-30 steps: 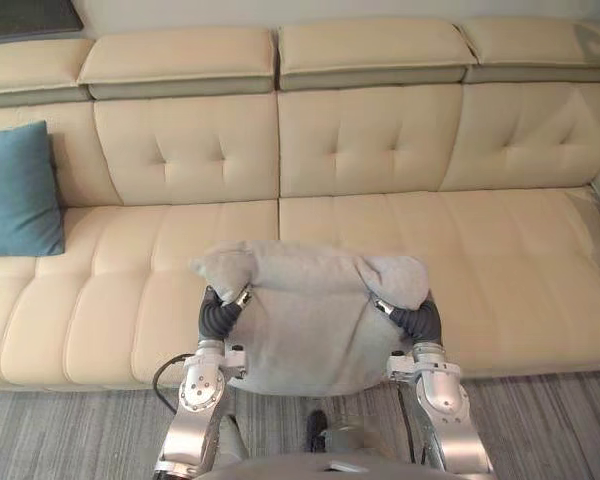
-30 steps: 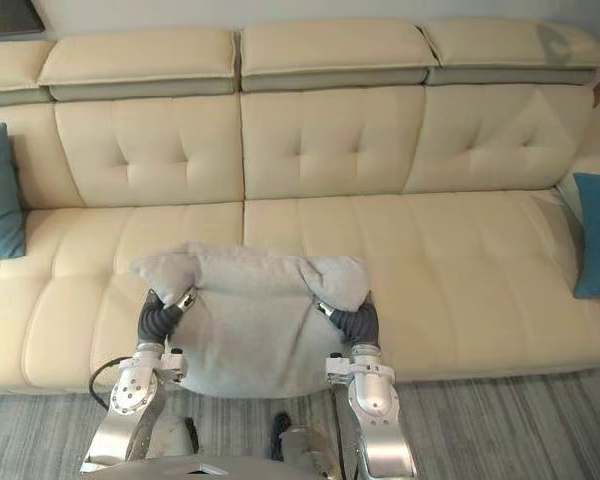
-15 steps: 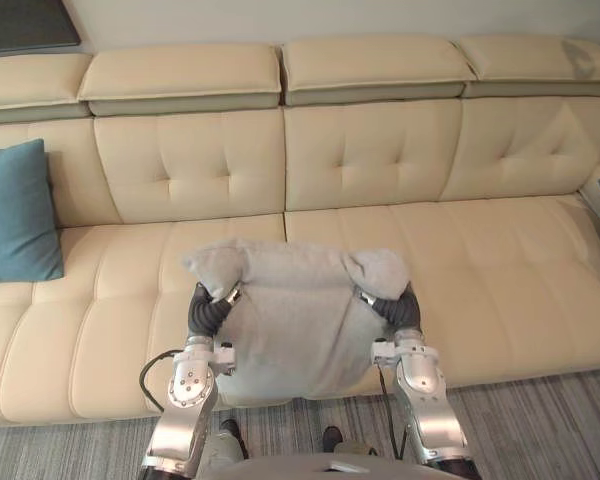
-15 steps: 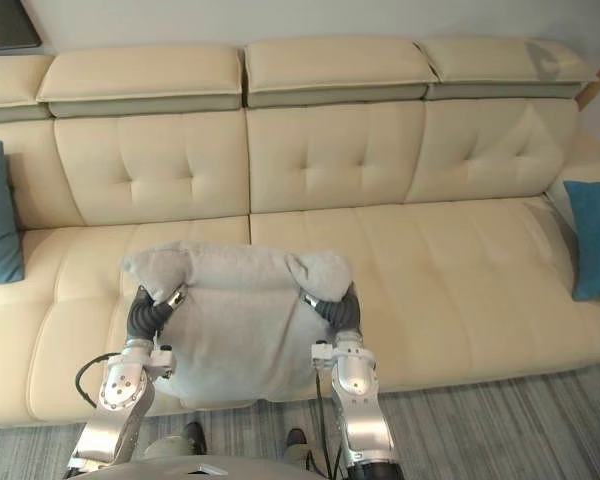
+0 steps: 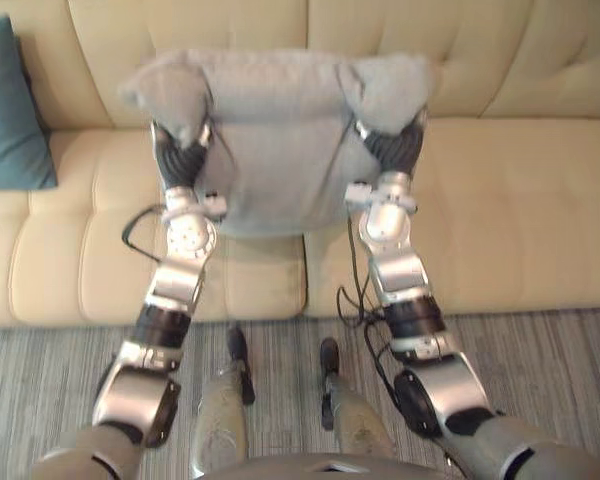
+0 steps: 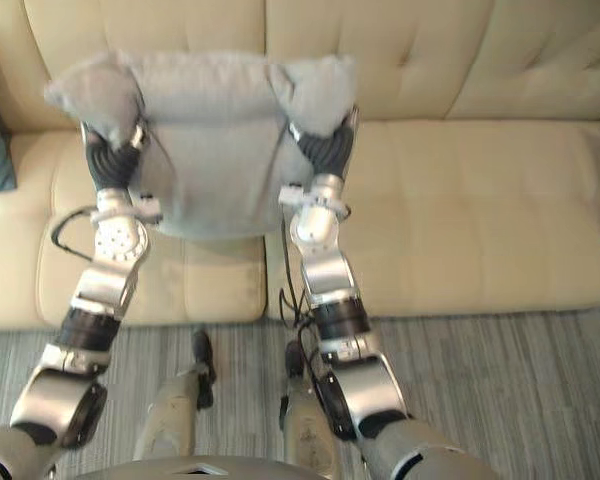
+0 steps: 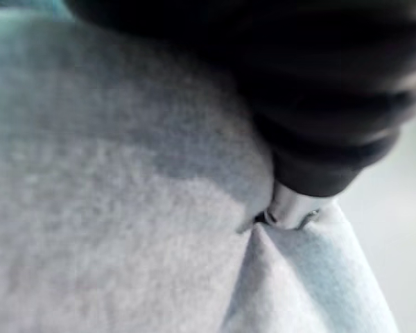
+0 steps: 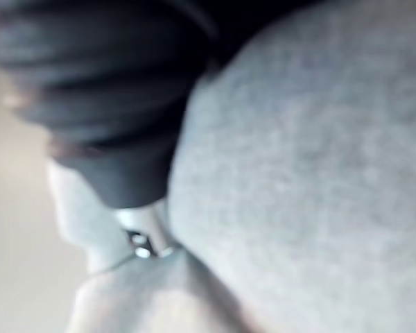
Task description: Pick up cushions and gather them together orderly.
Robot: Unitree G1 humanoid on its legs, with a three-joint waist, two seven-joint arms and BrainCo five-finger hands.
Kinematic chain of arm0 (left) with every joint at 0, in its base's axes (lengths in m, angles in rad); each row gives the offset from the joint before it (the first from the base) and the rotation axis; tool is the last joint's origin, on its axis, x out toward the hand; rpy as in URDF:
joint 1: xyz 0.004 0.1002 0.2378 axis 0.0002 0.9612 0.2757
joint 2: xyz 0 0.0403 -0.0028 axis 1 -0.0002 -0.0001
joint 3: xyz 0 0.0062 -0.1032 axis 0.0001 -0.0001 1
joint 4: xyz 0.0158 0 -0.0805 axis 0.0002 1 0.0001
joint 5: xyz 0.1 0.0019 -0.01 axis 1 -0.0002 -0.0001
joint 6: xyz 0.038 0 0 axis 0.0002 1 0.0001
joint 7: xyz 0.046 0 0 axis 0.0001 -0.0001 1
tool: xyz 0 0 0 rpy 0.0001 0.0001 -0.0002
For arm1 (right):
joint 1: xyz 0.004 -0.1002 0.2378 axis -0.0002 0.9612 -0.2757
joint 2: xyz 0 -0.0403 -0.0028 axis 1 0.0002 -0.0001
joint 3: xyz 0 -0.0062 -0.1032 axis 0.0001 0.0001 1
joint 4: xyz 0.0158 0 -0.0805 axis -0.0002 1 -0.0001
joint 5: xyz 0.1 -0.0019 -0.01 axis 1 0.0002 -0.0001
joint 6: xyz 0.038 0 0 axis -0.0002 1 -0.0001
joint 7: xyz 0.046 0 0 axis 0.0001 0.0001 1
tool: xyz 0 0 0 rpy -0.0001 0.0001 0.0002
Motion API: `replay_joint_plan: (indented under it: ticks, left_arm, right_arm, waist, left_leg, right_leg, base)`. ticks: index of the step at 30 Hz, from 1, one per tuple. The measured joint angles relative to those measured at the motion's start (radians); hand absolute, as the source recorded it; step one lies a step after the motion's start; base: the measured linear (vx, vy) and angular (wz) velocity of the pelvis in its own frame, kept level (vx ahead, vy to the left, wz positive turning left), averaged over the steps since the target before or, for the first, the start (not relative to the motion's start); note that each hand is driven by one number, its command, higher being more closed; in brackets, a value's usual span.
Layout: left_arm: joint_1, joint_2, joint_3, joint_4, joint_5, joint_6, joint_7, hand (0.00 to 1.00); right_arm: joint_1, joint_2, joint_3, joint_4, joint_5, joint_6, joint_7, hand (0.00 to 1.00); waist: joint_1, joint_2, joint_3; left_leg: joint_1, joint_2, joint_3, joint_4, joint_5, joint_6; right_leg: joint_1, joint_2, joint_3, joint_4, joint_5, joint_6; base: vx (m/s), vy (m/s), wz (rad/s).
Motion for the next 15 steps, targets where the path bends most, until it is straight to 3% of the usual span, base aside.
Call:
replay_joint_plan:
  ticks: [4,8,11,15]
  left_arm:
    - [-0.226,0.051,0.017,0.106,0.013,0.003,0.022,1.00]
    - [-0.477,0.113,0.021,0.215,0.010,0.003,0.019,1.00]
    - [-0.557,0.116,0.024,0.253,0.009,0.003,0.010,1.00]
    - [-0.602,0.104,0.023,0.290,-0.029,0.007,-0.006,1.00]
  right_arm:
    - [-0.187,-0.009,-0.045,0.027,-0.016,0.007,-0.045,1.00]
    - [-0.424,-0.075,-0.075,0.109,-0.015,0.021,-0.077,1.00]
    - [-0.477,-0.088,-0.100,0.123,-0.014,0.040,-0.081,1.00]
    - [-0.503,-0.103,-0.108,0.123,-0.012,0.070,-0.083,1.00]
  waist:
    - [0.000,0.017,0.061]
    - [0.001,0.033,0.123]
    - [0.001,0.038,0.164]
    - [0.000,0.038,0.167]
  left_leg:
    - [-0.043,-0.016,-0.015,-0.095,0.085,0.000]
    - [-0.129,-0.025,-0.027,-0.207,0.180,-0.019]
    - [-0.153,-0.026,-0.031,-0.257,0.241,-0.012]
    - [-0.212,-0.026,-0.033,-0.262,0.257,-0.024]
  right_leg:
    - [-0.097,-0.003,-0.019,0.042,0.001,0.002]
    - [-0.255,-0.004,-0.023,0.097,0.015,0.016]
    - [-0.320,-0.007,-0.029,0.140,0.010,0.014]
    - [-0.409,-0.013,-0.036,0.206,-0.021,0.006]
  base:
    - [-0.14,-0.041,0.12]
    - [-0.12,-0.022,0.04]
    - [-0.02,-0.029,0.01]
    - [0.05,-0.059,0.06]
